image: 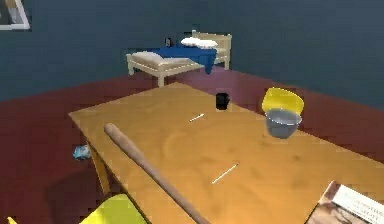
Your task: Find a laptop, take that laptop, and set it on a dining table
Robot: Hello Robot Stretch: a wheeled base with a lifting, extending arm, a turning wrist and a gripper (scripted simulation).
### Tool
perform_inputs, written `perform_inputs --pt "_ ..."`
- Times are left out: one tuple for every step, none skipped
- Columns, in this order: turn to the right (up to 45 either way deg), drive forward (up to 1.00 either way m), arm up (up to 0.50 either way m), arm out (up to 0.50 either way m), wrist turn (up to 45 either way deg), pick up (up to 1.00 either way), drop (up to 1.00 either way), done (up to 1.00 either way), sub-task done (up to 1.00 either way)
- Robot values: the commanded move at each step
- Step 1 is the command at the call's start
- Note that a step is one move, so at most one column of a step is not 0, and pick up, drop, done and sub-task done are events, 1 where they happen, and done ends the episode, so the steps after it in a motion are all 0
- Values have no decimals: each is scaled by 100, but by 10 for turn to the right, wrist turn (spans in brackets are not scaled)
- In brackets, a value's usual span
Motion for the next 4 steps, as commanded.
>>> perform_inputs --pt "450 0 0 0 0 0 0 0 0" --pt "450 0 0 0 0 0 0 0 0" --pt "120 0 0 0 0 0 0 0 0" --pt "-450 0 0 0 0 0 0 0 0"
